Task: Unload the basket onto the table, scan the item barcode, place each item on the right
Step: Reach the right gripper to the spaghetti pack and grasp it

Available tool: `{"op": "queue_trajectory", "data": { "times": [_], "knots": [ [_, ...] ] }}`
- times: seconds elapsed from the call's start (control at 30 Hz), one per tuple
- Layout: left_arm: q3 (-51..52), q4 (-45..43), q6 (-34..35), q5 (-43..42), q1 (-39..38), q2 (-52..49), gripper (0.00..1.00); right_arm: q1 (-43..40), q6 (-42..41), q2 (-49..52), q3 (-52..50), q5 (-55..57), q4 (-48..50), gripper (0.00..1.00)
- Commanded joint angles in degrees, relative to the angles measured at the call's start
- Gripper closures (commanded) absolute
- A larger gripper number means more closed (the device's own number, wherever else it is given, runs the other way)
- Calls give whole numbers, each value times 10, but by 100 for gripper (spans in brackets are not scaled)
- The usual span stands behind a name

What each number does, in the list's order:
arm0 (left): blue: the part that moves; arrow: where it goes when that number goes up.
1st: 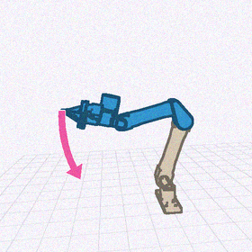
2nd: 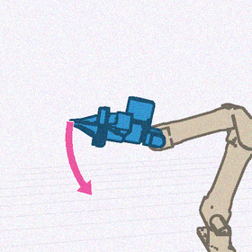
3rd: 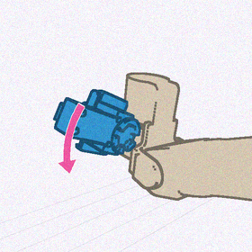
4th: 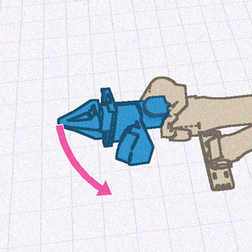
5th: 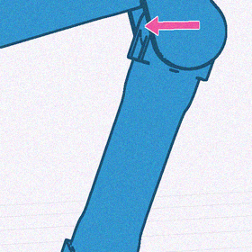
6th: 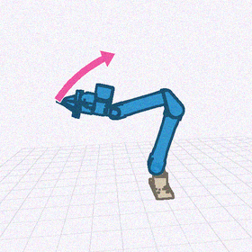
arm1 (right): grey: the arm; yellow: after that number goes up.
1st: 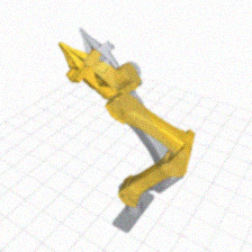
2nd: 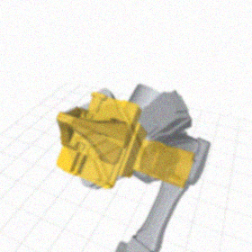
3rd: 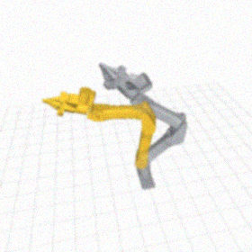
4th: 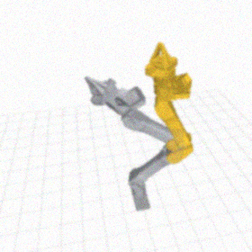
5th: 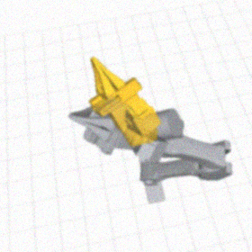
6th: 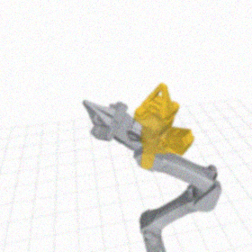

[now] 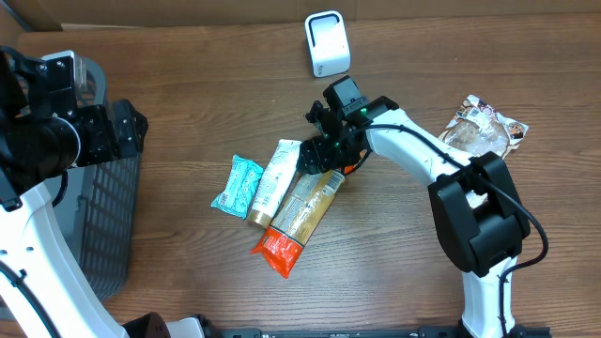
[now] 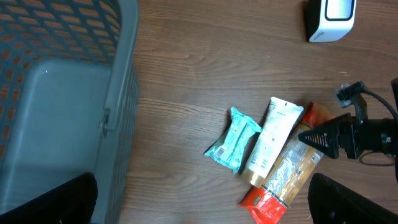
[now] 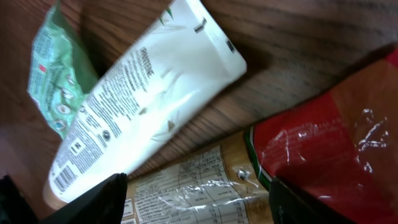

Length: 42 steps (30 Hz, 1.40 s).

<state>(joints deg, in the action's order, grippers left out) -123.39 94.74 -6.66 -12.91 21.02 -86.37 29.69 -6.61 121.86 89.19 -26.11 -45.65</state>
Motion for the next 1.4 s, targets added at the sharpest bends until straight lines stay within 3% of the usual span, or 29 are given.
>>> {"op": "queue_trajectory", "data": {
  "times": [0.0, 0.47, 0.73, 0.93, 1.17, 1.37],
  "knots": [
    [-1, -1, -15, -7, 0, -2, 0, -4, -5, 10, -3, 84, -30, 26],
    [-1, -1, -15, -7, 0, -2, 1, -113, -7, 9, -1, 183, -135, 25],
    [-1, -1, -15, -7, 0, -2, 0, -159, 57, -5, 81, 50, -244, 29],
    [-1, -1, -15, -7, 0, -2, 1, -116, 71, -56, 122, -61, -276, 26],
    [-1, -1, -15, -7, 0, -2, 0, -40, 73, -62, 112, 5, -322, 25],
    [-1, -1, -15, -7, 0, -2, 0, 42, 146, -62, 82, 12, -354, 25]
  ]
}}
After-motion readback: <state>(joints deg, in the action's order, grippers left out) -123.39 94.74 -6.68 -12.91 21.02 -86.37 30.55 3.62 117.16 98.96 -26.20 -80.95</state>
